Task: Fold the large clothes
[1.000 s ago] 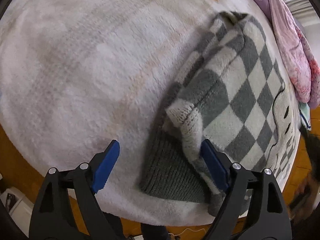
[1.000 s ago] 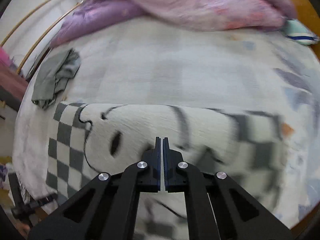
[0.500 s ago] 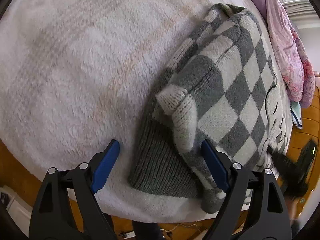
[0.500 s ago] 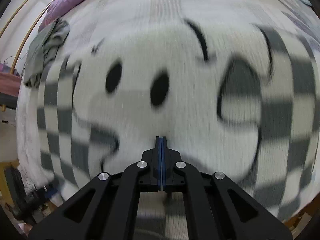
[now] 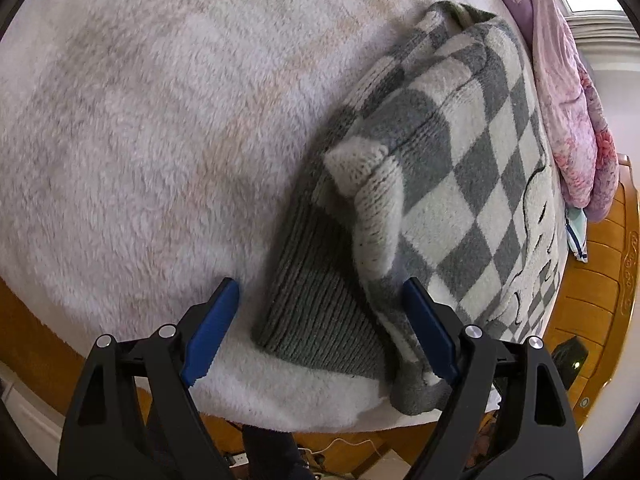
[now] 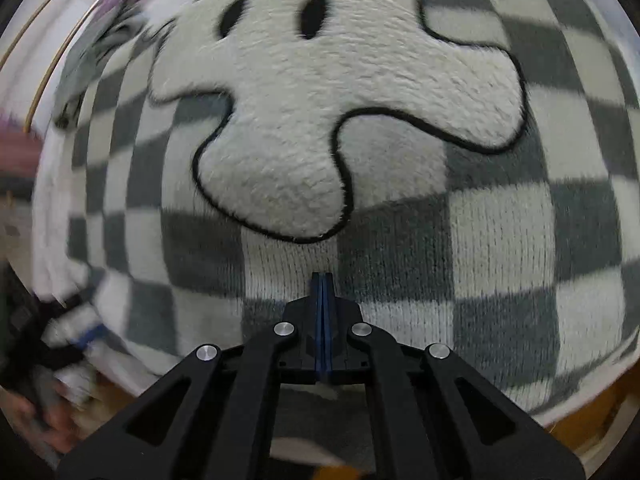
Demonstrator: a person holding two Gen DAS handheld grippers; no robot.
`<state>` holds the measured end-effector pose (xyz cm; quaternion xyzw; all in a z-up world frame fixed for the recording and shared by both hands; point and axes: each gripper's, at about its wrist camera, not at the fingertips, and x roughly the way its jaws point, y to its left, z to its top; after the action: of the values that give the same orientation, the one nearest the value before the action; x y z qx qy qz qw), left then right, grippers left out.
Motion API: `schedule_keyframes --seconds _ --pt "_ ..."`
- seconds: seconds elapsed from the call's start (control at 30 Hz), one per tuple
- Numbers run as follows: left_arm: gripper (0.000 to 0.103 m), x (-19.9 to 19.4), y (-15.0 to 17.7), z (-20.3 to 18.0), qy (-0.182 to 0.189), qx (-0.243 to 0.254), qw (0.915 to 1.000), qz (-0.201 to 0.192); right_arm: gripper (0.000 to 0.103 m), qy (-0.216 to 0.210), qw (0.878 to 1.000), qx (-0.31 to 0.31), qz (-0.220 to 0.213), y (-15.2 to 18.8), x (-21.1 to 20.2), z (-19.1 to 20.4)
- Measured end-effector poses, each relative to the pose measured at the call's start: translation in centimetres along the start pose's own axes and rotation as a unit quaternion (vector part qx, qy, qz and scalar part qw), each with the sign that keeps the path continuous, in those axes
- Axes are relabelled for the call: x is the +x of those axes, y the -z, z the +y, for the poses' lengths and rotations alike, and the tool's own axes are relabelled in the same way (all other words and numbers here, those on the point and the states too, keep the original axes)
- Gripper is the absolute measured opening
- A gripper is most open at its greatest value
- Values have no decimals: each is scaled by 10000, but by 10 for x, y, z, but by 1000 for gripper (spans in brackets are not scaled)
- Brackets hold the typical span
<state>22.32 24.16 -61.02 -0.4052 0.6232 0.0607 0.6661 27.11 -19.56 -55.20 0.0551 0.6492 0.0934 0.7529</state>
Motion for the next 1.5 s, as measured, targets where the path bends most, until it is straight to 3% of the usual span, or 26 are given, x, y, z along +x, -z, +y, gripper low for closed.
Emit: schedule_keyframes --seconds 0.03,0.1,0.13,0.2,0.27,0.3,0.33,0.37,0.47,0.53,0.7,0.8,0.87,0.93,1.0,1.07,1.13,1.2,1.23,1.3,1.33,1.43,1.5 --pt "83 0 0 -1 -6 -6 10000 5 0 126 9998 -117 -35 -1 1 5" --pt "69 3 1 -5 18 33 10000 -4 0 222 9996 -175 -83 -2 1 9" --pt "57 2 2 -3 74 71 9999 15 1 220 9995 -176 -117 -1 -2 8" --pt "46 2 2 -4 219 20 9997 58 5 232 9991 -240 -268 2 -13 12" --pt "24 -2 1 -5 484 -77 9987 154 20 309 9976 -403 -474 9 -28 19" --pt "22 -5 1 -6 502 -65 9986 167 34 269 9969 -478 -562 12 -33 23" --pt "16 -8 0 -9 484 -21 9987 139 56 139 9952 -664 -710 17 -42 33" --pt "14 -14 0 -12 484 8 9988 124 63 21 9926 -861 -852 23 -50 43" --pt "13 -35 1 -16 685 8 9976 67 68 -406 9807 -1521 -1156 39 -68 72" --pt "12 -43 3 -17 789 40 9968 90 75 -643 9665 -2110 -1312 56 -75 99" --pt "11 -58 2 -19 1023 -9 9946 184 79 -574 9394 -2994 -1567 71 -59 150" --pt "11 -65 1 -26 1154 46 9931 209 79 -470 9242 -3401 -1671 78 -42 178" --pt "11 -69 2 -32 1092 212 9936 189 79 -85 9096 -3695 -1898 77 -32 191" --pt "11 -70 2 -33 1087 230 9936 192 80 54 9070 -3725 -1965 67 -21 200" --pt "10 -66 3 -35 1088 186 9938 167 80 69 9112 -3670 -1868 57 -9 200" --pt "11 -65 -1 -29 1087 36 9939 160 70 -82 9120 -3675 -1823 49 -3 201" --pt "12 -64 -4 -26 1008 5 9948 130 40 -192 9158 -3664 -1633 43 1 204" --pt "15 -74 -6 -23 933 -45 9956 -78 24 -240 9201 -3644 -1416 40 7 208" --pt "22 -81 -7 -22 969 -41 9950 -220 21 -230 9224 -3613 -1347 41 7 211" --pt "49 -96 -9 -19 975 -101 9939 -506 19 -465 9371 -3245 -1199 35 3 205" --pt "64 -107 -9 -18 809 -131 9936 -778 18 -688 9477 -2922 -1081 28 -1 198" --pt "64 -125 -11 -21 407 -55 9916 -1229 18 -1414 9653 -1900 -1101 12 -28 170" --pt "64 -127 -13 -28 223 -46 9909 -1329 18 -1899 9662 -1089 -1360 2 -58 140"
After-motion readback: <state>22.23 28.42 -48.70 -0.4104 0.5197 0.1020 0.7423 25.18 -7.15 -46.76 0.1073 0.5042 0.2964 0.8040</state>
